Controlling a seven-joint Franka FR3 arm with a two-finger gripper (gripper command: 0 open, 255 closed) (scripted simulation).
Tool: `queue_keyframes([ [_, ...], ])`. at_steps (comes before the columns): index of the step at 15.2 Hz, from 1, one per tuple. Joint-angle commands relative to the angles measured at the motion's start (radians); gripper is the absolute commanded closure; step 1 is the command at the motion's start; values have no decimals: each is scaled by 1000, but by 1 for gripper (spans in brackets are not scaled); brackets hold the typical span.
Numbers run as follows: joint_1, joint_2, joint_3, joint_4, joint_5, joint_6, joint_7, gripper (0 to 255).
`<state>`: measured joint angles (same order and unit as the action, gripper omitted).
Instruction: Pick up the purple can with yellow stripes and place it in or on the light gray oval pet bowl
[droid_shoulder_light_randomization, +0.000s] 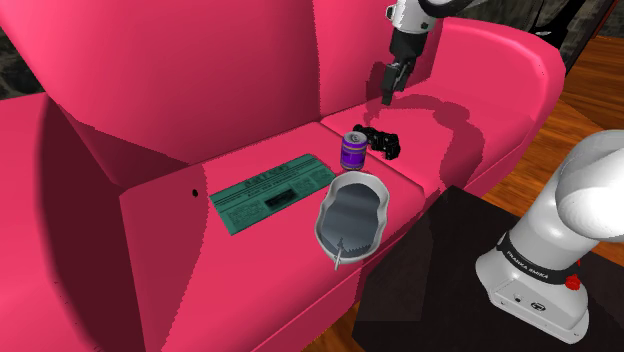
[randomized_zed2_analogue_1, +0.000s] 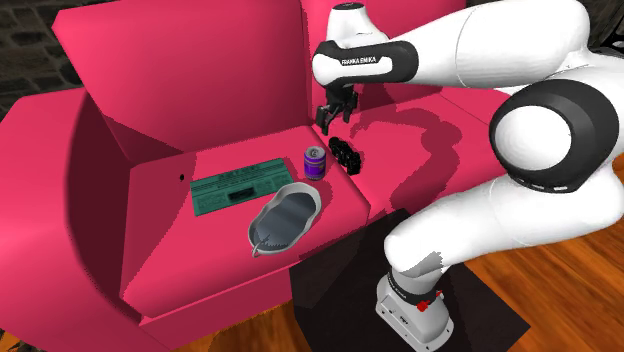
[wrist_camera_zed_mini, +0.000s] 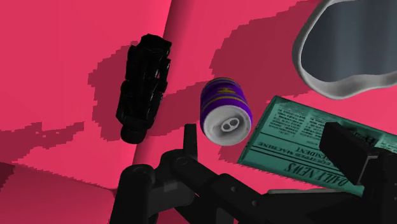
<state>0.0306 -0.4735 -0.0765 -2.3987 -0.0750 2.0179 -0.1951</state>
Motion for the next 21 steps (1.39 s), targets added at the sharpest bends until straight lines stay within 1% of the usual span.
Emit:
queue_keyframes([
  [1,6,63,-11,-6,4,53,-25,0],
  [6,24,246,-27,25,27,164,-85,0],
  [11,37,437,-33,83,61,255,-150,0],
  [12,37,441,-33,84,62,256,-151,0],
  [19,36,507,-33,47,71,360,-158,0],
  [21,36,507,-33,47,71,360,-158,0],
])
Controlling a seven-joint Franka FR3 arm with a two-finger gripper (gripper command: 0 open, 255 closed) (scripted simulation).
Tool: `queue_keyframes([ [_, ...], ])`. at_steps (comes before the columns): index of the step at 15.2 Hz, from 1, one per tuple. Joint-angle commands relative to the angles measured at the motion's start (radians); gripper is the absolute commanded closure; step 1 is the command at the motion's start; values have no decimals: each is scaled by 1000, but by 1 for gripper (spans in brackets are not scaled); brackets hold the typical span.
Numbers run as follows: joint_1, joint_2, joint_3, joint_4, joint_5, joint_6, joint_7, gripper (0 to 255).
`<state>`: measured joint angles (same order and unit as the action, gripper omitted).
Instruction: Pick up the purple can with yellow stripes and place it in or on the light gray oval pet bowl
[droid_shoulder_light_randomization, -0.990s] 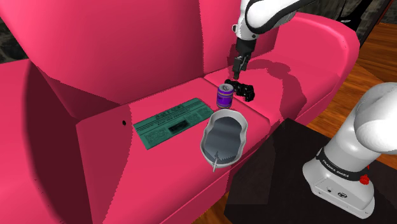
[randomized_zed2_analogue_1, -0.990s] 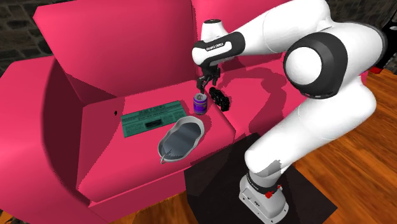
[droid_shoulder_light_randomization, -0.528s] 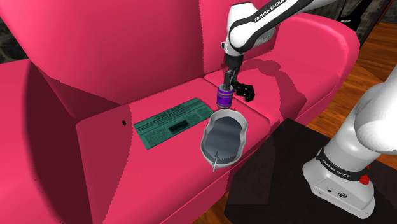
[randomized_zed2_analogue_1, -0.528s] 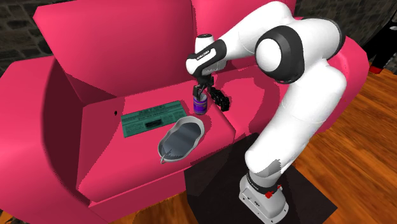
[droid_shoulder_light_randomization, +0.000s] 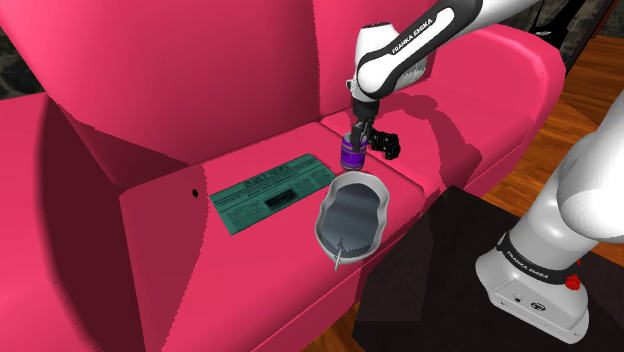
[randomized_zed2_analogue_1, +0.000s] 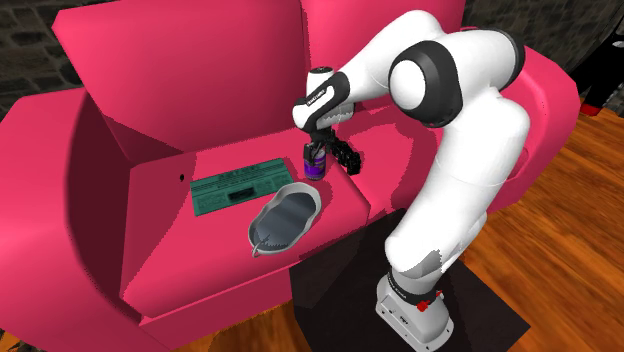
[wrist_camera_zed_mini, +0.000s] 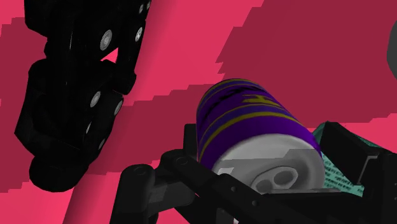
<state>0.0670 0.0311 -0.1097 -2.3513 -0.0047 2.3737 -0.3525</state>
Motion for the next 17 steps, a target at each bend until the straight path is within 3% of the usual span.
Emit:
queue_keyframes([
  [1,0,3,0,-1,1,4,-1,0],
  [6,0,2,0,-1,0,4,-1,0],
  [7,0,2,0,-1,0,4,-1,255],
  [17,0,-7,0,3,-1,-10,0,255],
])
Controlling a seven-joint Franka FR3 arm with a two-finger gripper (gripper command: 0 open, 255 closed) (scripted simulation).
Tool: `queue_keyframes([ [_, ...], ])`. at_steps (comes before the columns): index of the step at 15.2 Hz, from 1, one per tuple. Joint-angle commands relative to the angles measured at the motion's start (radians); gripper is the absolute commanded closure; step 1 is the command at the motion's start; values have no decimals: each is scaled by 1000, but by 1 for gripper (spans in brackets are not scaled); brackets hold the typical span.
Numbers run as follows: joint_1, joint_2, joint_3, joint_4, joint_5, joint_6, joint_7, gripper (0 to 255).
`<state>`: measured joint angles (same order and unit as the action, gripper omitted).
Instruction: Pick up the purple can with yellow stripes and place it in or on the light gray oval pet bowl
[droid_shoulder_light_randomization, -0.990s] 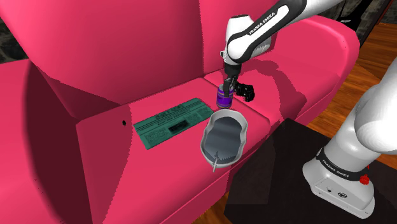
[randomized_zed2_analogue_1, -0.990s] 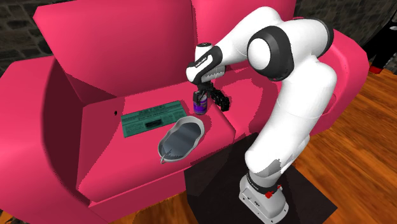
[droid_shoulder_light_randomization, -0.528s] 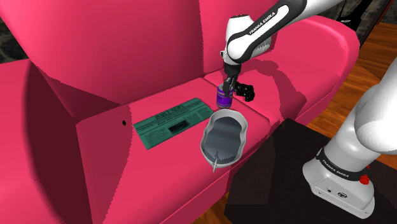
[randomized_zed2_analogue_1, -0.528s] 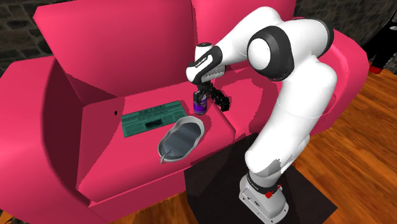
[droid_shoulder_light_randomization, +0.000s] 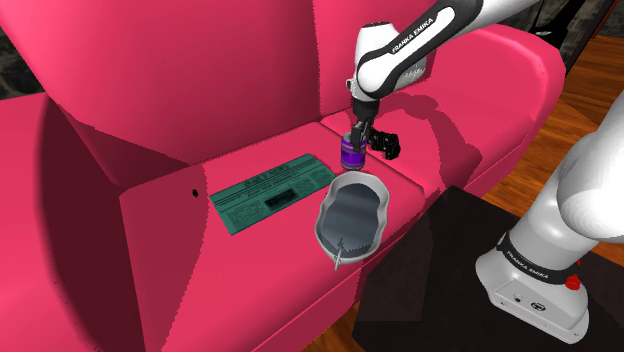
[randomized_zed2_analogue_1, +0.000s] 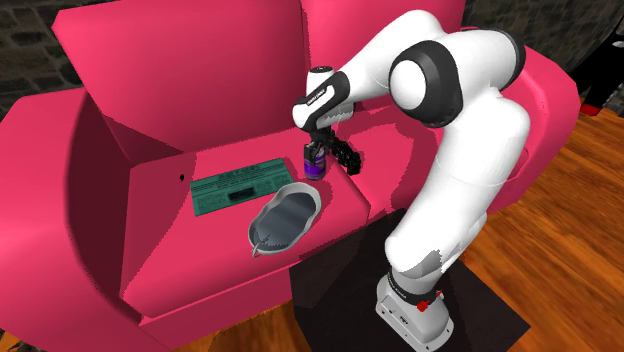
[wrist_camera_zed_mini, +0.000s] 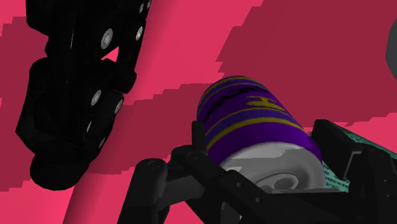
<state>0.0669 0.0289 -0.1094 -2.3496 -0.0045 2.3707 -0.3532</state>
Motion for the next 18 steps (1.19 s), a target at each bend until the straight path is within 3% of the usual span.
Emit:
queue_keyframes([
  [1,0,-14,0,6,-3,-20,2,255],
  [18,0,-141,2,111,-17,-252,12,255],
])
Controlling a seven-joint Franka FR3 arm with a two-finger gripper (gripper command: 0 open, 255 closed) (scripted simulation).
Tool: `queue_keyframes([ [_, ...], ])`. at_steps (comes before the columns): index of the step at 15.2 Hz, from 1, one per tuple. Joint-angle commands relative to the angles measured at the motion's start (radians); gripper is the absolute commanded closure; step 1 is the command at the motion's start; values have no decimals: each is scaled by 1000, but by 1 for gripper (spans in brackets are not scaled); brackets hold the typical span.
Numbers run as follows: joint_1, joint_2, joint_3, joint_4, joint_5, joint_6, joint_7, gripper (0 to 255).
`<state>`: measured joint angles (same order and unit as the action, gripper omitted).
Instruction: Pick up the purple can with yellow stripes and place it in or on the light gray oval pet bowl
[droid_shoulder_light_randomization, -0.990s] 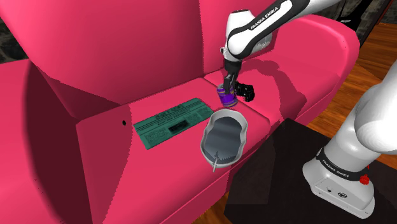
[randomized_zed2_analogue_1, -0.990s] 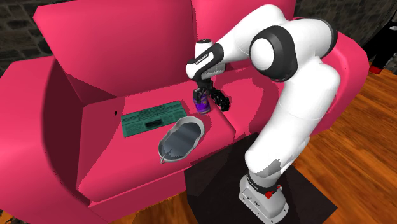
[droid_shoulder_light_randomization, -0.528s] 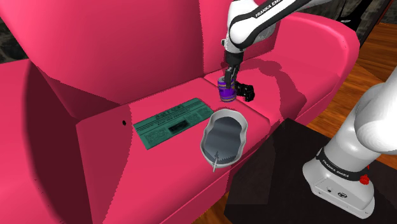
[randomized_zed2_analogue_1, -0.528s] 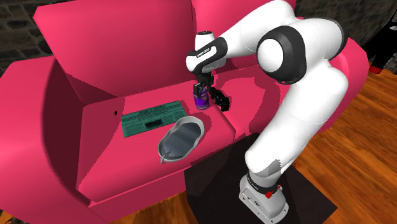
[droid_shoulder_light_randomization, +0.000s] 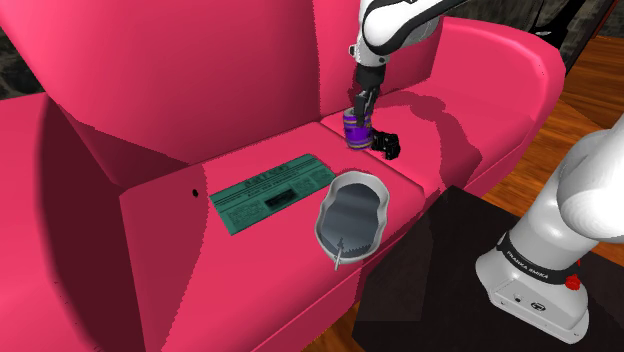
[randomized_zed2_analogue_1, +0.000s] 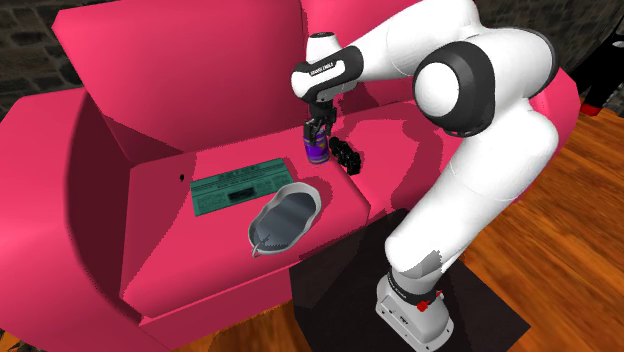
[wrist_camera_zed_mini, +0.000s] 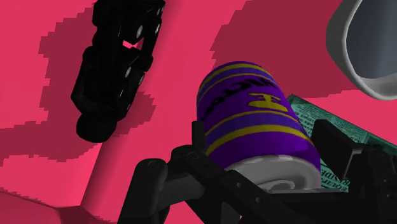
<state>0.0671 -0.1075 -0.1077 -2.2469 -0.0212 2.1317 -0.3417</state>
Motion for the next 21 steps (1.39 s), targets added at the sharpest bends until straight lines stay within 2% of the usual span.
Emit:
queue_keyframes([
  [1,0,-10,1,17,-1,-27,1,255],
  [14,1,-60,4,132,-4,-192,3,255],
  [21,59,-229,96,-9,12,-221,147,255],
])
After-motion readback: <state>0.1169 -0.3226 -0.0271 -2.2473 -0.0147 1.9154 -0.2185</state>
